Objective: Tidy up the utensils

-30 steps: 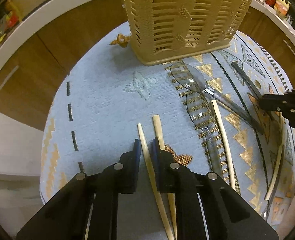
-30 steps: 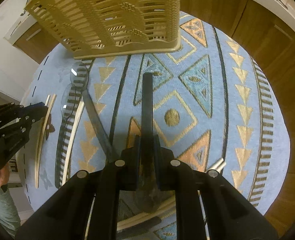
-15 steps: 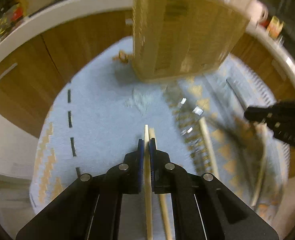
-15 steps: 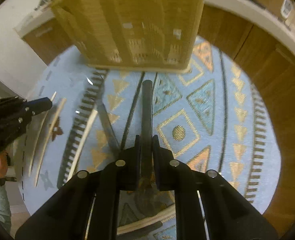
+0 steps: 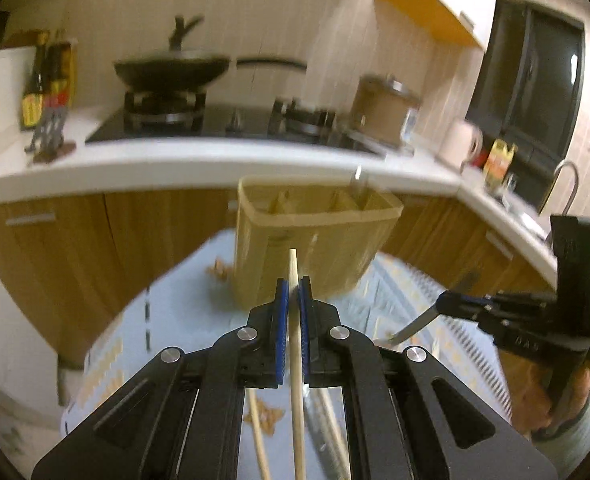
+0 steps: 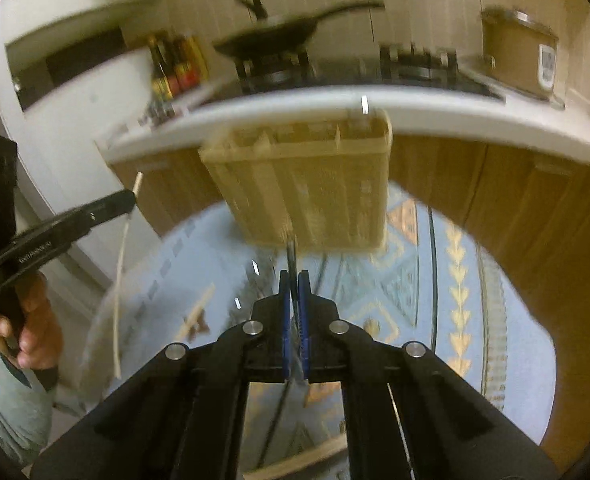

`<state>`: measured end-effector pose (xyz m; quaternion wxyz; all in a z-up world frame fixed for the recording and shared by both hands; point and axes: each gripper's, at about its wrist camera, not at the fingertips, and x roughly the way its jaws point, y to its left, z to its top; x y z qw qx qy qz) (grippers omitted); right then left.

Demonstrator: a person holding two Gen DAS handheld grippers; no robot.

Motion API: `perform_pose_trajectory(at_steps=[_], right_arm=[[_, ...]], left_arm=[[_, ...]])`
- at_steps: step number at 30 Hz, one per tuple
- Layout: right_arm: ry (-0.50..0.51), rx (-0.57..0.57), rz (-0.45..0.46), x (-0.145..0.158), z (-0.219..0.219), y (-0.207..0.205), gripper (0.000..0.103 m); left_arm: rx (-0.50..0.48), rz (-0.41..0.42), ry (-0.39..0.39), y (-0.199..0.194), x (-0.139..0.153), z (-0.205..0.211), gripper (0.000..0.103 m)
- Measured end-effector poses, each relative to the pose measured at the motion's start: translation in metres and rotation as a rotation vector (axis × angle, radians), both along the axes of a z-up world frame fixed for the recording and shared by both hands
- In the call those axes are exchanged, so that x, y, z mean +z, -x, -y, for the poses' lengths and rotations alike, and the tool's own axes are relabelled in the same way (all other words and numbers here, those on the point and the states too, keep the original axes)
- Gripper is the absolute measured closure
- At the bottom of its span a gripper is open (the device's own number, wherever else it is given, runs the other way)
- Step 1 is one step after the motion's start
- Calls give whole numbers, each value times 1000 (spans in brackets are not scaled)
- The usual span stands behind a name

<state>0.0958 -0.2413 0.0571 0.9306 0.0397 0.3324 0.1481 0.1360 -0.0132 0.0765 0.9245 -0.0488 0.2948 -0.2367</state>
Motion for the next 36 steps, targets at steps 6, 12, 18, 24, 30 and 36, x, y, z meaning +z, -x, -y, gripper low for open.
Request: perform_pose_trajectory(at_steps=[6,12,18,24,30,36], right_arm=[[-33,13,108,41,-1,-9,101],[5,16,64,38,-3,-20,101],[111,72,-168,-12,6,-32,97],[189,191,-429,-74,9,-43,91],[198,256,-475,-94,0,-43,51],[299,311,-468,-106,-24,-40,51]], left_arm=[[18,100,71,-9,44,5,100],[24,115,72,-13,48,6,100],[15,77,81,-18,31,-2,100],[10,39,84,-21,18,-4,100],[4,20,51,-16,9,0,100],[5,10,42,-16,4,-1,100]])
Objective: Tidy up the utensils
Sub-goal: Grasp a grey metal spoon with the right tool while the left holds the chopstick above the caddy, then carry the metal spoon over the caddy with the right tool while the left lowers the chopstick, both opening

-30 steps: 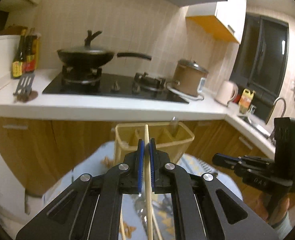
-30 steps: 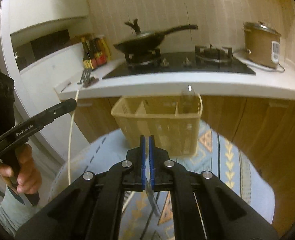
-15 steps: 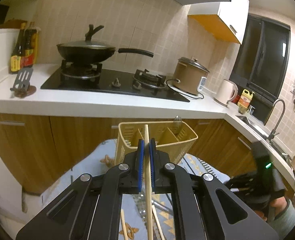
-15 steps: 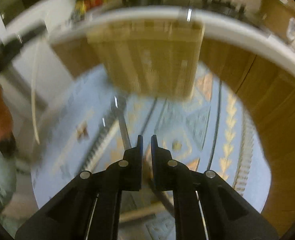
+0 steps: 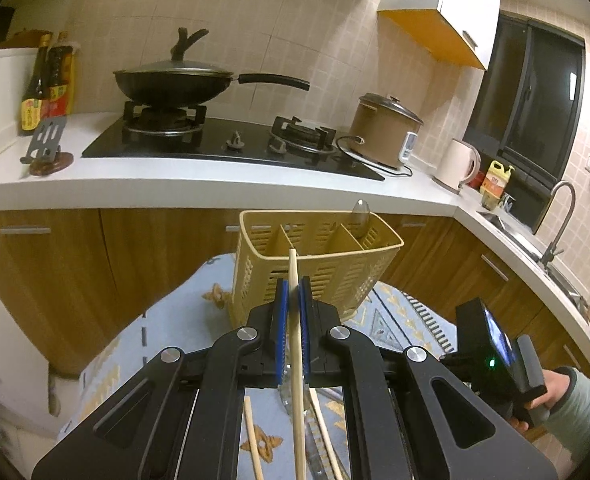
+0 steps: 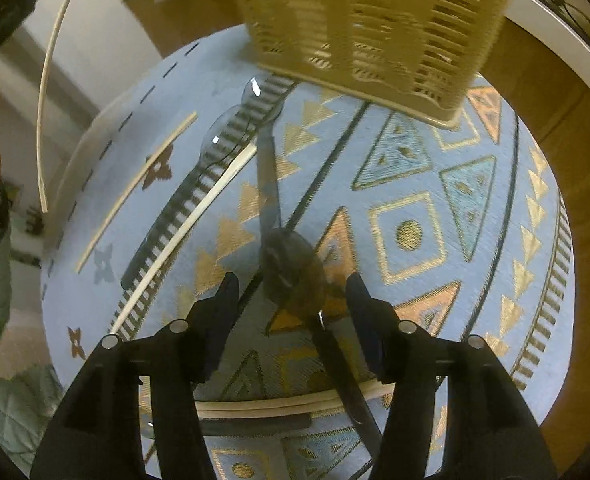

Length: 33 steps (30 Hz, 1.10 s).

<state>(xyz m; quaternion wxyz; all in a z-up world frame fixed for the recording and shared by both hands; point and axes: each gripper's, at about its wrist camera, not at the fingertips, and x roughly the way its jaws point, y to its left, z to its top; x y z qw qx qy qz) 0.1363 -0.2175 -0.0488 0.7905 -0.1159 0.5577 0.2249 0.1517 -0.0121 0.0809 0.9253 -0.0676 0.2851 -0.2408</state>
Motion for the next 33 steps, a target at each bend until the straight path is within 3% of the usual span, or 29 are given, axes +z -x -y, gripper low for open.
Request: perform_pose_trajectory(at_steps=[5,8,13,24,33], right_arm=[[70,11,21,-14,-14,-1,51],[146,33,73,-14,-24,5,73],[154,40,151,-2,-30,24,73],[-80,-46,378,91,8,72,73],[-292,-112,522,158,24,70,73]], left_arm=[[-9,-10,-12,0,-4,5,100],[-16,-7,-20,1,-4,8,100],[-24,-2,-15,3,-2,12,100],[-41,85,37,13,26,17,100],[-35,172,74,11,63,19,100]])
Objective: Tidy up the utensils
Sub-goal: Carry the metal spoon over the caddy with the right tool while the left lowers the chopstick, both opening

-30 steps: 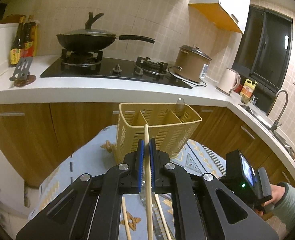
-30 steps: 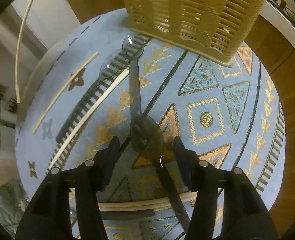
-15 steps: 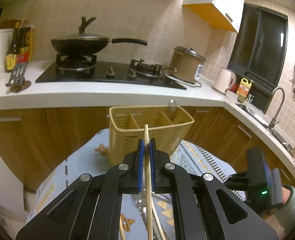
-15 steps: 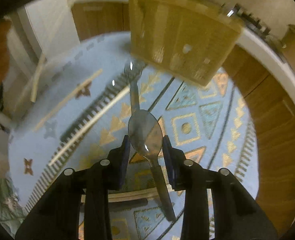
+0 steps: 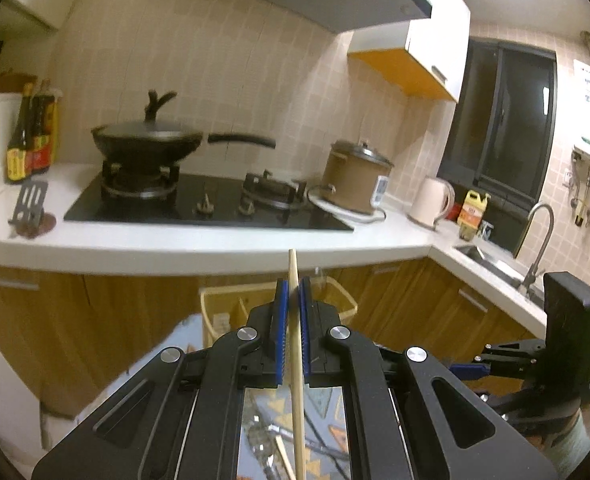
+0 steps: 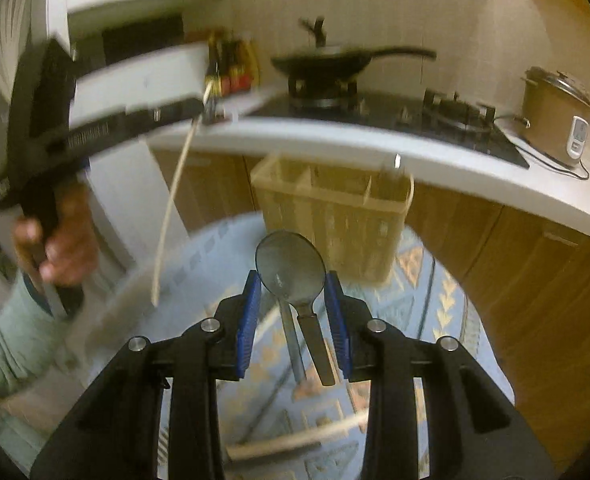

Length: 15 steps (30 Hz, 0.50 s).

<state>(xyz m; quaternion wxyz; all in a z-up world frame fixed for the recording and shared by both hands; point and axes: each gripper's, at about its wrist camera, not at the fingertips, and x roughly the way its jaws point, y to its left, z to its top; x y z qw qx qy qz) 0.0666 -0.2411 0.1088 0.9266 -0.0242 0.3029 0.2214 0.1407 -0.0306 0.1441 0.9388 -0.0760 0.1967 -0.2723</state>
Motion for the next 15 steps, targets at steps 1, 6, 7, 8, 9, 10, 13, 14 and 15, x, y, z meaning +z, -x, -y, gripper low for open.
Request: perform_pose_trajectory(at_steps=[1,6,7,8,9,10,13,14,15], right_arm=[[-29,1,13,9,2,-3,73],[-151,-31,103,55,11,-32,74],[-169,-43,116,61,13,-39,74],[-184,-56,129,67,15,-47,74],[-207,-70,136,72,18,-57,74],[-223,-82,142,75,20,-64,73],[-222,-150,167,78,26,-91,73],[-226,-161,167,77,28,-100,73],[-223,-174,170,75,28,-107,73]], left_arm=[[3,16,9,-2,8,0,100],[25,86,49,-14,37,0,100],[33,103,68,-20,44,1,100],[37,111,82,-24,48,1,100],[40,117,94,-28,51,1,100],[50,127,111,-34,55,3,100],[96,160,142,-51,60,7,100],[106,155,164,-59,59,8,100],[116,149,182,-66,58,9,100]])
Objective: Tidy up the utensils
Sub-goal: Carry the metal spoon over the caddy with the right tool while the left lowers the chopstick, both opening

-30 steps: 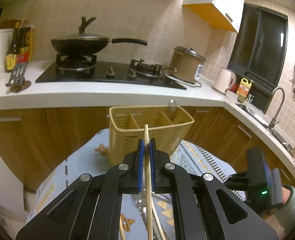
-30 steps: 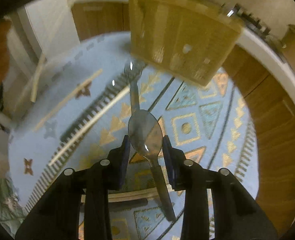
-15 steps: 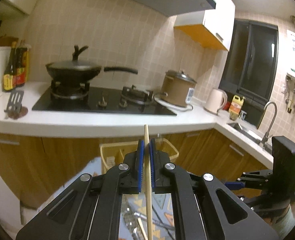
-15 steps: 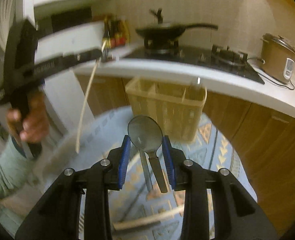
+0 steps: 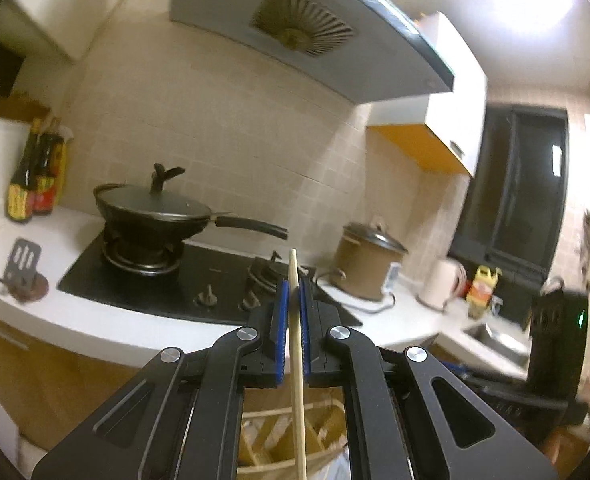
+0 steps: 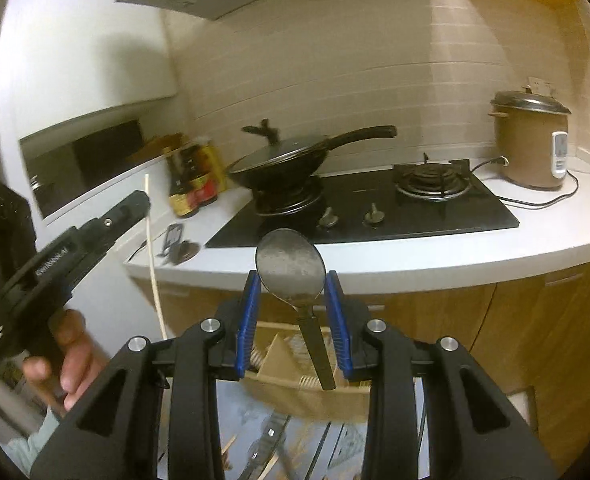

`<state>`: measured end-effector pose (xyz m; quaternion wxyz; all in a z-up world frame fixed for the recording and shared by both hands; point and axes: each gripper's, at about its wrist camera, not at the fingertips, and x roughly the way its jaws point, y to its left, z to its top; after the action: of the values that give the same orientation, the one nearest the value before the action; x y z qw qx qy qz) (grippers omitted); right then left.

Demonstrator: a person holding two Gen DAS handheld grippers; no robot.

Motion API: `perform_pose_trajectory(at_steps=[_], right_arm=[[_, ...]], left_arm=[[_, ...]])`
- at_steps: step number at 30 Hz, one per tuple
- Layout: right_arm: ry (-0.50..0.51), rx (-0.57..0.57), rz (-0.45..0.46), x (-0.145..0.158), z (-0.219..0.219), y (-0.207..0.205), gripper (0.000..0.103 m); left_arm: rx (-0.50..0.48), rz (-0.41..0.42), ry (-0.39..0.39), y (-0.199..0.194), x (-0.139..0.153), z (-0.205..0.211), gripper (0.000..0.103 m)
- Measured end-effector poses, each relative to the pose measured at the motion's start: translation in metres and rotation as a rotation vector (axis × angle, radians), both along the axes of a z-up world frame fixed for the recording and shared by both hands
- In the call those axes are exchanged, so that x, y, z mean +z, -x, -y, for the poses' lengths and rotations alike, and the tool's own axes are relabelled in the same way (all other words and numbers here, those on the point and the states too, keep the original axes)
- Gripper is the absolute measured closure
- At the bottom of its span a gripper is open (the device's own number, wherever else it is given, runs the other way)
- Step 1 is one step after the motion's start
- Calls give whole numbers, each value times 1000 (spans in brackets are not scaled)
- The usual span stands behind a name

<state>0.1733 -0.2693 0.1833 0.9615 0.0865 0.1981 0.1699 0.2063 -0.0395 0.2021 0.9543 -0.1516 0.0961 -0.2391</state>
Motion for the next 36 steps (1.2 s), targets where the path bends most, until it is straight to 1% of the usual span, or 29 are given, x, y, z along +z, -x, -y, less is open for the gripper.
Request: perform_pose_trajectory(at_steps=[1,3,5,8,11,13,17,21,23,24,26,27,28,29,31,34,36], right_arm=[[11,-21,3,-2,0,-7,73],[18,-31,-2,-8,0,-19,73],[41,-49,-6,-16,-1,-29,73],[92,-69,-10,-29,-8,-38,73],[119,-70,-21,-42,-12,-45,73],[127,-70,-31,-50,-13,-47,73],[123,-67,-57,-61,-11,-50,73],[121,-63,-84,-69,-8,-46,73],[122,-57,-101,-72,-6,-41,73],[123,-55,-106,-73,-6,-38,73],[123,-48,-131,-75,-4,-32,65],[118,-46,-138,-76,-3,-27,51],[112,-43,-138,-75,-2,-23,48],[112,-40,-139,-75,-1,-17,48],[121,-54,-152,-74,-1,-9,48],[101,-43,-173,-73,2,5,48],[108,-46,-187,-72,1,16,48]], left_arm=[[22,-1,23,-9,-3,2,100],[65,1,33,-20,-8,5,100],[106,-9,47,-34,-19,10,100],[151,-25,41,-49,-36,17,100],[191,-37,27,-57,-54,22,99],[201,-45,13,-61,-63,25,99],[198,-62,-27,-65,-78,33,99],[157,-84,-57,-62,-85,34,98],[118,-106,-70,-58,-86,32,87],[109,-112,-73,-56,-86,30,85],[85,-133,-70,-47,-84,22,79],[65,-148,-60,-42,-83,17,77],[49,-161,-51,-37,-82,12,72],[37,-172,-49,-33,-81,8,66],[20,-188,-60,-22,-78,1,63],[26,-217,-111,-5,-73,-6,63],[11,-241,-139,6,-70,-9,63]])
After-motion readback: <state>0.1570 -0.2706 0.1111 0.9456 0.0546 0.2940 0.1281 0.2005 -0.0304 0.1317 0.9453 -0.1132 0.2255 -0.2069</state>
